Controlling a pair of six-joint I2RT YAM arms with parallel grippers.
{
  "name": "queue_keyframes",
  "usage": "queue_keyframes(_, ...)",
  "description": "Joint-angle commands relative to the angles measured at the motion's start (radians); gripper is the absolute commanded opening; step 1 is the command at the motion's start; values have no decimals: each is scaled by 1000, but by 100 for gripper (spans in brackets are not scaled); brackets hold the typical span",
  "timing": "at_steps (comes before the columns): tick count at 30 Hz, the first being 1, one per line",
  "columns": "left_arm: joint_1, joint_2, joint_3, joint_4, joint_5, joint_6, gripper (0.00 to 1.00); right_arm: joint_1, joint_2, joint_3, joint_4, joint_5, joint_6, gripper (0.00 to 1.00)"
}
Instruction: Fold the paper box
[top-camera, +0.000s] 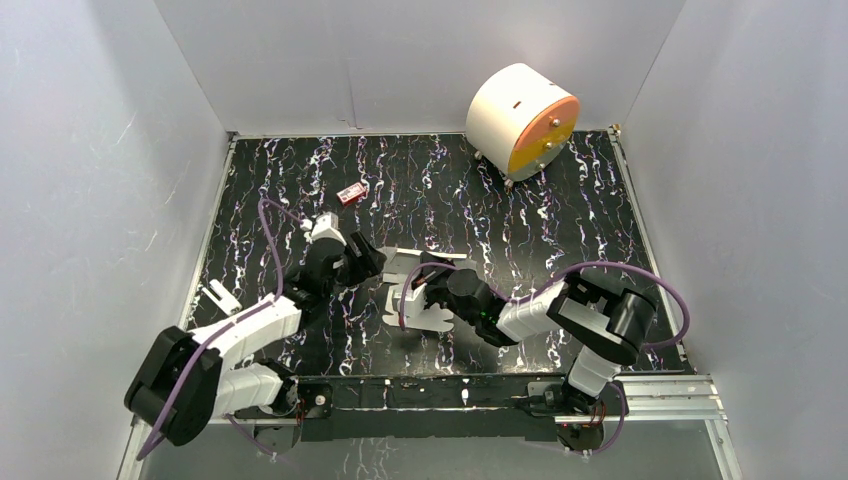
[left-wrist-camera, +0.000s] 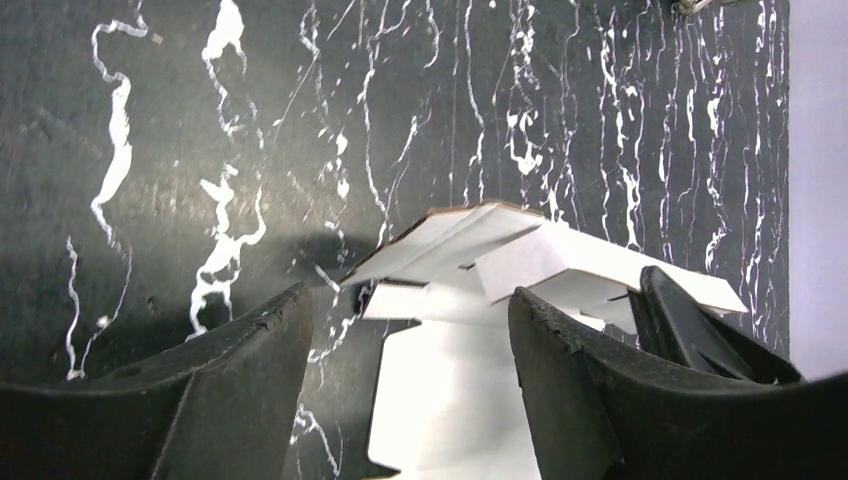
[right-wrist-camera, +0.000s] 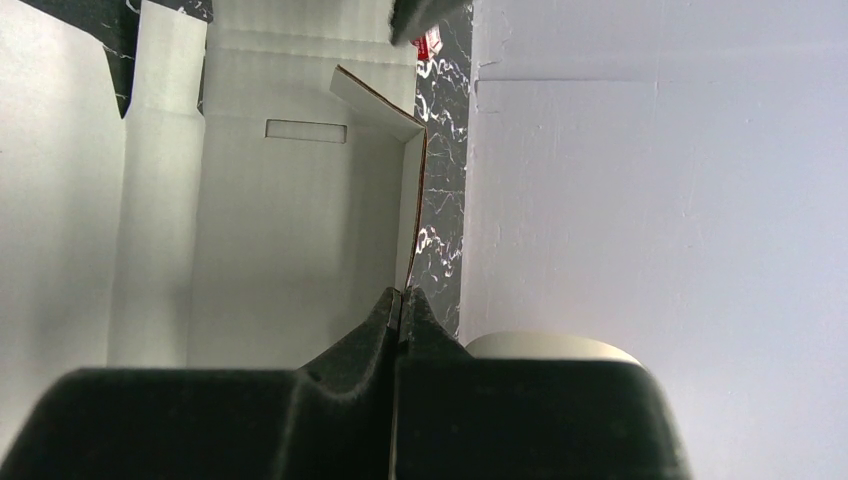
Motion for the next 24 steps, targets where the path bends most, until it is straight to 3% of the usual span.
queue_keyframes(1,-4,-72,-58,-78,-4,-70,67,6,13,6,61,4,-19,0)
queue_keyframes(4,-4,-96,-114,-18,65,-120,61,6,15,9,63,-2,-18,0)
queue_keyframes(8,-4,-78,-176,114,118,-186,46,6,16,9,59,-12,-15,0)
queue_keyframes(15,-3,92,-194,312,127,-201,44,6,12,9,51,-19,-8,0)
queue_keyframes(24,-4,249,-200,485,91,-108,41,7,11,9,45,-28,4,0)
